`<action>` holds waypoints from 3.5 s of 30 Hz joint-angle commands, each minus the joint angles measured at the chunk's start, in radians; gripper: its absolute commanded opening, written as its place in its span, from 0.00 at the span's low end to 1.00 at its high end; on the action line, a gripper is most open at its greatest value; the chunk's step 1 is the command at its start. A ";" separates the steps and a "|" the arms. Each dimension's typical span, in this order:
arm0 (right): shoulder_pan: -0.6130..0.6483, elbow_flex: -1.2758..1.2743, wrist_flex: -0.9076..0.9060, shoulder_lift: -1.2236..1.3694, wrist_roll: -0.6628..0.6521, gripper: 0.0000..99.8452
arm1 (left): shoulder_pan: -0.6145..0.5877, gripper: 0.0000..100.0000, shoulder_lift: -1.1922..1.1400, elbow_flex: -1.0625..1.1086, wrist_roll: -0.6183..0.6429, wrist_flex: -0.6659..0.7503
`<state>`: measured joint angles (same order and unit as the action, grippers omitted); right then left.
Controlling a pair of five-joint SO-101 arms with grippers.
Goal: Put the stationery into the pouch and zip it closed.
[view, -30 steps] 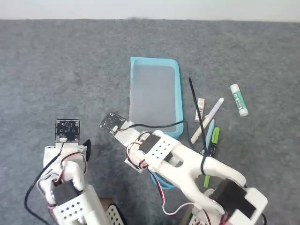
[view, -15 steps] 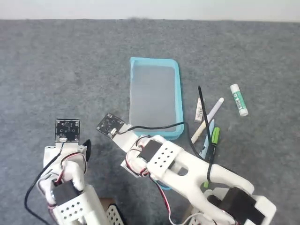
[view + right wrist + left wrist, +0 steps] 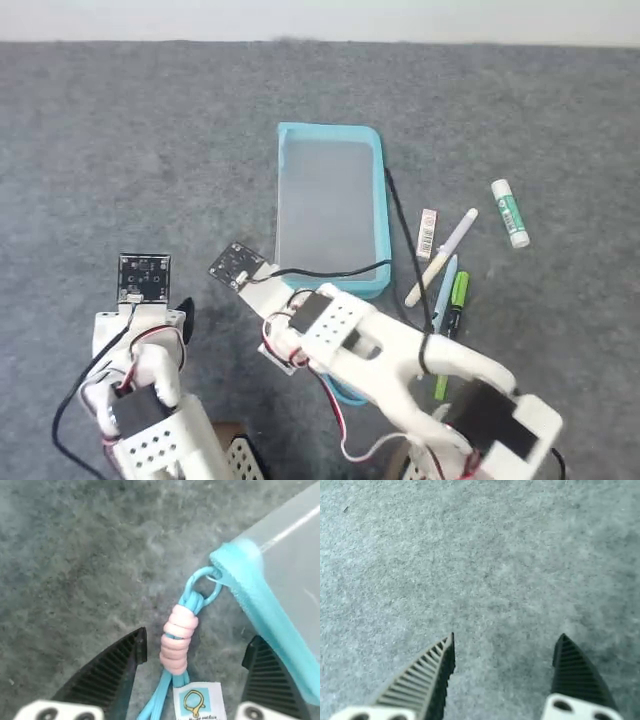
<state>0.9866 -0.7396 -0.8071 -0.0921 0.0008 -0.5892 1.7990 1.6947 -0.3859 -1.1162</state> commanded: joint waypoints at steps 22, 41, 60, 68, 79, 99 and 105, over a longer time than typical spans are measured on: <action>-0.314 0.080 -0.331 -0.509 -0.308 0.01 | 0.104 0.30 0.021 -0.056 -0.009 0.058; -0.375 0.244 -0.438 -0.731 -0.295 0.01 | 0.669 0.37 -0.261 -0.639 0.198 -0.095; -0.255 0.249 -0.453 -0.707 -0.285 0.01 | 0.643 0.37 -0.273 -0.375 0.279 0.199; -0.254 0.253 -0.475 -0.707 -0.285 0.01 | 0.608 0.37 -0.273 -0.343 0.258 0.232; -0.254 0.307 -0.529 -0.708 -0.285 0.01 | 0.600 0.34 -0.273 -0.275 0.262 0.296; -0.268 0.212 -0.562 -0.697 -0.382 0.01 | 0.600 0.12 -0.273 -0.234 0.307 0.370; -0.456 0.204 -0.638 -0.707 -0.470 0.01 | 0.600 0.01 -0.265 -0.240 0.311 0.344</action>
<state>0.6475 -0.5447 -1.3978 -0.7810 -0.4074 0.0199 1.5505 1.4676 -0.1005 -0.7695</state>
